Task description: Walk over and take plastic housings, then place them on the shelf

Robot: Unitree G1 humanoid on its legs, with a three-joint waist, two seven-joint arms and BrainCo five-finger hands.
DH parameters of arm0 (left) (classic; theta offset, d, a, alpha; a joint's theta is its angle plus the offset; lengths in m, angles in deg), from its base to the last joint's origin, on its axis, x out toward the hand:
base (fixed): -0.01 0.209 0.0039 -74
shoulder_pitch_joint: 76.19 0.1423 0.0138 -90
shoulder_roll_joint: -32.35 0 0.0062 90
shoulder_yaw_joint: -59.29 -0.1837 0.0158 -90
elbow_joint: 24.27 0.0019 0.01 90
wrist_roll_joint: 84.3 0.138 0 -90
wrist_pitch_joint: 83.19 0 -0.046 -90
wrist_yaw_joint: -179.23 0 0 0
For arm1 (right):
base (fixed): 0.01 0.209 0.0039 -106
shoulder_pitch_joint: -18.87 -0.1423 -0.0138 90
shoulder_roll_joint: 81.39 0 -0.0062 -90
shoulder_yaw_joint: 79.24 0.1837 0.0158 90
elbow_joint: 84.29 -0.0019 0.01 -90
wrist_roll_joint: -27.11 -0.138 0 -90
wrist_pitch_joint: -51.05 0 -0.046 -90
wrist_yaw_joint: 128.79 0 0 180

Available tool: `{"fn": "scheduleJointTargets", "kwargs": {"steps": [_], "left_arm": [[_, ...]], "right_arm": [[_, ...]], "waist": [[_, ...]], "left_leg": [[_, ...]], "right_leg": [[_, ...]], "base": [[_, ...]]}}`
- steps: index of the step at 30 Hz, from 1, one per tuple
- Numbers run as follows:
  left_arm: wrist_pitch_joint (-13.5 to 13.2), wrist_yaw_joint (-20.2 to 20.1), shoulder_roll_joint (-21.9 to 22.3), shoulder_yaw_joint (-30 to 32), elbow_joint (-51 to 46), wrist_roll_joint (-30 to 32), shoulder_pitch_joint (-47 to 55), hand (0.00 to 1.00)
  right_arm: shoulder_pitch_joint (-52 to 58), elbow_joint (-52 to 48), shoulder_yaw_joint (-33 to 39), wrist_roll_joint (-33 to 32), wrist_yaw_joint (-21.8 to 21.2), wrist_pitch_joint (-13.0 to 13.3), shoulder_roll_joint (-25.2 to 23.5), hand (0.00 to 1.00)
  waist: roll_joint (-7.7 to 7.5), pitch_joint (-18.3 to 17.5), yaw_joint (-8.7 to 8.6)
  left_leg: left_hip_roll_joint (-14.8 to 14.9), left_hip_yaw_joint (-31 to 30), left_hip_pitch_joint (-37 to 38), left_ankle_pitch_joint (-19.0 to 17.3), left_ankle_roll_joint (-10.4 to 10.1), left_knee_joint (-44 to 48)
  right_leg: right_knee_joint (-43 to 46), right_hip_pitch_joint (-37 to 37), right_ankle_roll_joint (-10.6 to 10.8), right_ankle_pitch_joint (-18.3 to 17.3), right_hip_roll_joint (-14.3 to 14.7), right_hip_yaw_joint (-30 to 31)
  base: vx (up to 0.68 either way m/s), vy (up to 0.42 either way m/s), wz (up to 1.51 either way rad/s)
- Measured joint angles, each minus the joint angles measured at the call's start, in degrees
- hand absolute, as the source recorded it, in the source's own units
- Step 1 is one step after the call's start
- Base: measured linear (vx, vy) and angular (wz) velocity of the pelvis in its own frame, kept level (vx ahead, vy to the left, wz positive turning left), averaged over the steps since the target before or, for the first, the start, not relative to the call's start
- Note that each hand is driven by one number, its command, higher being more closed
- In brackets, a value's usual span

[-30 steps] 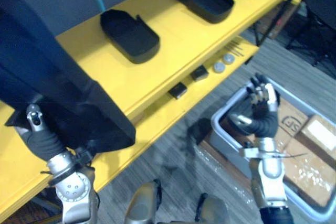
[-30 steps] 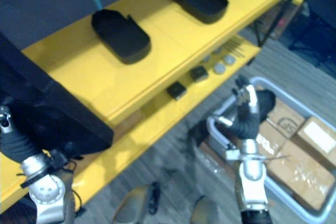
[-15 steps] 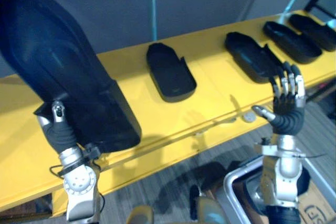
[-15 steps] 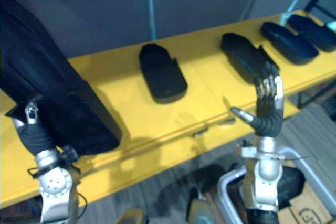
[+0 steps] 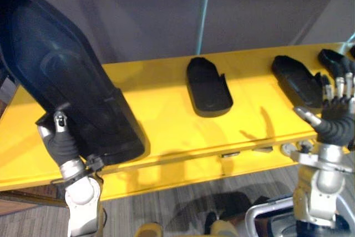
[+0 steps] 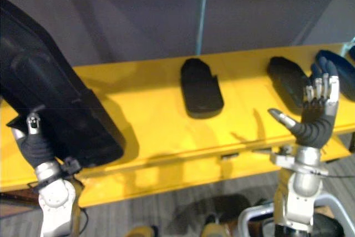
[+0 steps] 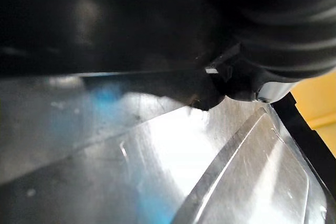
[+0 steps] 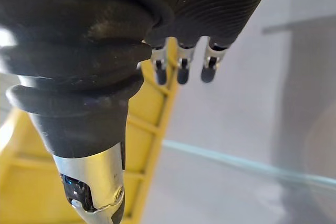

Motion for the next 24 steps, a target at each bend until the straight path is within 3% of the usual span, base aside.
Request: {"fn": "scheduleJointTargets", "kwargs": {"steps": [4, 6, 10, 15, 16, 18, 24], "left_arm": [[6.98, -3.71, -0.96, 5.77, -1.62, 2.52, 1.95, 1.00], [11.72, -7.89, -3.78, 7.14, -1.53, 2.54, 2.10, 1.00], [17.12, -13.16, -8.44, 7.32, 3.22, 2.45, 0.87, 1.00], [24.89, -17.47, -13.62, 7.17, 16.38, 1.90, -4.69, 1.00], [26.50, -18.38, -15.22, 7.11, 19.65, 1.84, -6.54, 1.00], [29.32, -19.86, -18.75, 6.44, 27.65, 0.98, -11.55, 1.00], [34.82, -20.09, -23.64, 0.85, 41.47, -2.98, -22.49, 1.00]], "right_arm": [[3.30, -3.18, 1.71, 1.05, 0.22, -0.98, -2.24, 0.00], [5.13, -3.68, 2.07, 1.05, -0.07, -1.54, -2.81, 0.00], [4.77, -4.12, 3.52, 0.96, -1.40, -3.26, -2.72, 0.00], [4.84, -3.86, 5.92, 0.97, -2.39, -6.61, -0.75, 0.00], [4.87, -3.57, 6.68, 0.81, -2.67, -7.53, -0.49, 0.00], [5.42, -1.64, 7.17, -0.37, -3.88, -8.20, 0.39, 0.00], [7.34, -0.84, 6.92, -3.28, -7.52, -8.24, 1.04, 0.00]], "waist": [[0.61, -2.11, -1.37], [0.92, -2.51, -1.63], [1.82, -2.73, -2.27], [3.69, -2.54, -3.55], [3.89, -2.46, -4.61], [4.07, -2.32, -5.70], [5.15, -1.69, -7.89]], "left_leg": [[0.14, 1.49, -0.03, 0.26, 0.15, -0.97], [0.13, 3.17, -0.02, 0.39, 0.31, -1.05], [-0.26, 5.46, 0.02, 0.70, 0.45, -1.62], [-0.24, 10.77, 1.13, 0.74, 0.42, -2.59], [-0.25, 11.04, 1.02, 0.77, 0.44, -2.70], [-0.05, 12.85, 1.48, 0.77, 0.43, -3.01], [0.11, 15.58, 4.39, 0.99, 0.37, -4.74]], "right_leg": [[-1.09, 0.00, 0.10, 0.62, 0.00, 0.22], [-1.17, -0.18, 0.39, 0.89, 0.11, 0.83], [-1.15, -1.35, 0.59, 1.36, -0.20, 2.52], [-0.43, -3.55, 0.89, 1.64, 0.12, 6.65], [-0.25, -4.01, 0.88, 1.64, 0.16, 7.02], [0.21, -4.94, 0.86, 1.66, 0.73, 8.63], [1.26, -4.97, 0.86, 1.64, 1.58, 11.26]], "base": [[-0.01, 0.008, -0.02], [0.01, 0.019, -0.10], [0.01, 0.044, -0.22], [0.01, 0.037, -0.38], [0.01, 0.015, -0.18], [0.01, 0.010, -0.34], [0.01, 0.012, -0.25]]}}
